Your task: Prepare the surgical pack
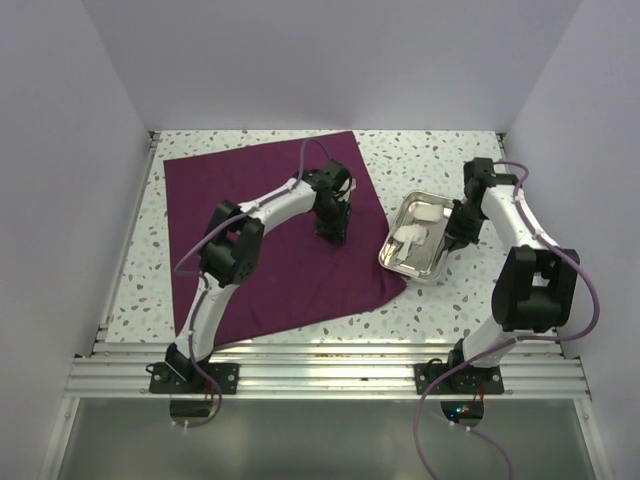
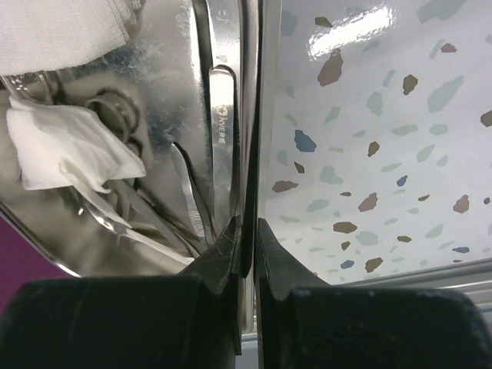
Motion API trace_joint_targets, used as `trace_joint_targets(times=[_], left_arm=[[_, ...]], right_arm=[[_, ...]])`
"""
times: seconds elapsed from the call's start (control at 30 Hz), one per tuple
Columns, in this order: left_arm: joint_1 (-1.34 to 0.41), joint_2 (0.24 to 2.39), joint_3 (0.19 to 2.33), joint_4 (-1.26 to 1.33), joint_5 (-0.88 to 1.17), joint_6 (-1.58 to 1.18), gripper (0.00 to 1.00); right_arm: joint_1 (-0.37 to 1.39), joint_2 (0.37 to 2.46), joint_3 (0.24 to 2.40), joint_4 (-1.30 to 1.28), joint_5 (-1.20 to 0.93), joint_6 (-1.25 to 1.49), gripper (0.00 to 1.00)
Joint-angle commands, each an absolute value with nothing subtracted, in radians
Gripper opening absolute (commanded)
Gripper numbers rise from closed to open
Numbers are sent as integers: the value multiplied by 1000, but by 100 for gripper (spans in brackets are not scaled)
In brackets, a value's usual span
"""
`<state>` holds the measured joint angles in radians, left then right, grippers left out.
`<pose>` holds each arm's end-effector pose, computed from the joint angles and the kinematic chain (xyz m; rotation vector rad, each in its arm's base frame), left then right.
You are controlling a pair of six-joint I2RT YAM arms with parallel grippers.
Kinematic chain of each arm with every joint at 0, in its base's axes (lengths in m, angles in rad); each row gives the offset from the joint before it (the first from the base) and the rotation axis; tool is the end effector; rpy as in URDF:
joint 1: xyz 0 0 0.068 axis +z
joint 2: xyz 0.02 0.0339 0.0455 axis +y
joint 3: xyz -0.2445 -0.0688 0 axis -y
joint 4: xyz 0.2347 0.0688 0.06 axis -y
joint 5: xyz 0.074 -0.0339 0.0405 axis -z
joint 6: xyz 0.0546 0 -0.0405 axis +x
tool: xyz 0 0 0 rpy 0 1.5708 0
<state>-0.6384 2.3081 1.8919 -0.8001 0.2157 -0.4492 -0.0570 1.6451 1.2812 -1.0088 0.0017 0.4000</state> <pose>0.3685 -0.2880 0.1351 0.3300 2.8827 -0.5376 0.3036 -0.0174 0.2038 0.6675 2.8691 0.0475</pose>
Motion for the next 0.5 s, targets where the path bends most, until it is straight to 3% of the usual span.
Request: trace_joint_targets(times=[0.0,0.17,0.47], left_arm=[[-654,2320,1901,-763,187,-442,40],[-591,2203,1827,-745,130,-463,49],[-508,2025,1741,-791,3,-505,52]], right_arm=[[-52,1577,1371,-1069,-14,414,0],[-57,1562,1371,-1075,-58,429,0],[-40,1559,1368,-1026,-185,489,0]])
